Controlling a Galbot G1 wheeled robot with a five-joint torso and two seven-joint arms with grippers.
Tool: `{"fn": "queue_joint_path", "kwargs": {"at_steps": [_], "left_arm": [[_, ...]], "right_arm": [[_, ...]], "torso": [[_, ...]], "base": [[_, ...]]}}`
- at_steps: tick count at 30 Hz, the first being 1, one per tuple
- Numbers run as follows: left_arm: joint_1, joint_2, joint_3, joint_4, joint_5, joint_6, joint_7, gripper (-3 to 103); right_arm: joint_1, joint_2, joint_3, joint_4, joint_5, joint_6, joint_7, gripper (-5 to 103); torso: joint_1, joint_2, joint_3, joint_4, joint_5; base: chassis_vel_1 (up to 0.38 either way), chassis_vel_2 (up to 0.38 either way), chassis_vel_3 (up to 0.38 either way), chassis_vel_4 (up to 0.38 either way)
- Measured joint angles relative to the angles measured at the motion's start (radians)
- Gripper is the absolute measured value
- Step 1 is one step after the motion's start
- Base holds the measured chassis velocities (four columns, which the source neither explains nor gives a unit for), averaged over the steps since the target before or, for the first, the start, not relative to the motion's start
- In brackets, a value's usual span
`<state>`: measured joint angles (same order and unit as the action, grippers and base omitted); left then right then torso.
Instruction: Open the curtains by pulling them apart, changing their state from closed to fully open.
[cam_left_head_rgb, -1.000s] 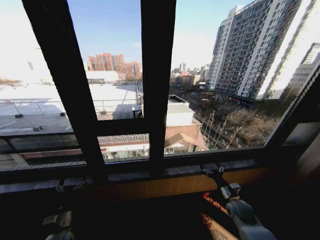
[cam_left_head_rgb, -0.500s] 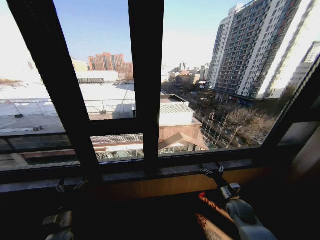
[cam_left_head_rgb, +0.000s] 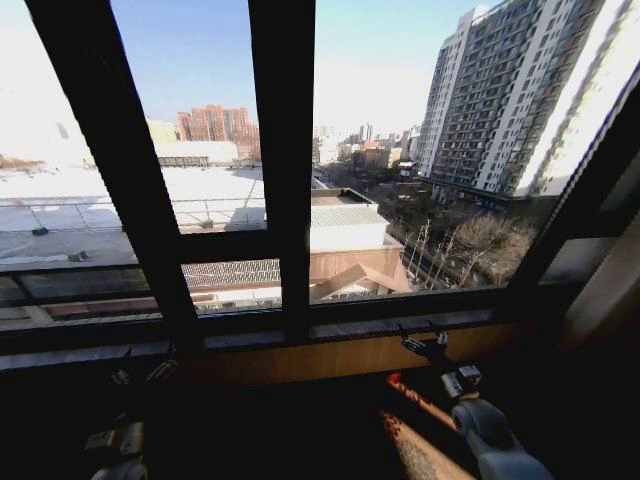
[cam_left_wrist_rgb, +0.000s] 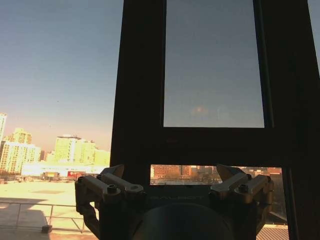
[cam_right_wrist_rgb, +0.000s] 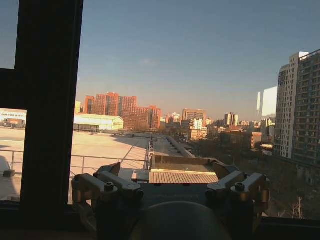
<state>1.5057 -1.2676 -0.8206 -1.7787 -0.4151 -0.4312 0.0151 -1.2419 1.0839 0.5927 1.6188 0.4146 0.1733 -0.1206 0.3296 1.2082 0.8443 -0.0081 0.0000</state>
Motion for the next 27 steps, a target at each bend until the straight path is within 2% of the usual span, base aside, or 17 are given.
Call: {"fn": "queue_joint_path", "kwargs": {"at_steps": [8,14,17,20,25,27], "left_arm": [[0.000,0.000,0.000,0.000,0.000,0.000,0.000,100],[0.000,0.000,0.000,0.000,0.000,0.000,0.000,100],[0.000,0.000,0.000,0.000,0.000,0.000,0.000,100],[0.000,0.000,0.000,0.000,0.000,0.000,0.000,100],[0.000,0.000,0.000,0.000,0.000,0.000,0.000,100],[0.000,0.000,0.000,0.000,0.000,0.000,0.000,100]], "right_arm": [[0.000,0.000,0.000,0.000,0.000,0.000,0.000,100],[0.000,0.000,0.000,0.000,0.000,0.000,0.000,100],[0.000,0.000,0.000,0.000,0.000,0.000,0.000,100],[0.000,0.000,0.000,0.000,0.000,0.000,0.000,100],[0.000,0.000,0.000,0.000,0.000,0.000,0.000,100],[0.000,0.000,0.000,0.000,0.000,0.000,0.000,100]], "torso": [[0.000,0.000,0.000,0.0001,-0.0007],[0.000,0.000,0.000,-0.0002,0.0006],[0.000,0.000,0.000,0.0003,-0.0011],[0.000,0.000,0.000,0.0000,0.0005],[-0.001,0.001,-0.001,0.0008,-0.0007],[-0.001,0.001,0.000,-0.0004,-0.0011]], "base": [[0.286,-0.365,-0.268,0.382],[0.327,-0.412,-0.324,0.400],[0.267,-0.400,-0.258,0.383],[0.278,-0.324,-0.268,0.295],[0.176,-0.135,-0.176,0.175],[-0.035,0.001,-0.012,0.007]]}}
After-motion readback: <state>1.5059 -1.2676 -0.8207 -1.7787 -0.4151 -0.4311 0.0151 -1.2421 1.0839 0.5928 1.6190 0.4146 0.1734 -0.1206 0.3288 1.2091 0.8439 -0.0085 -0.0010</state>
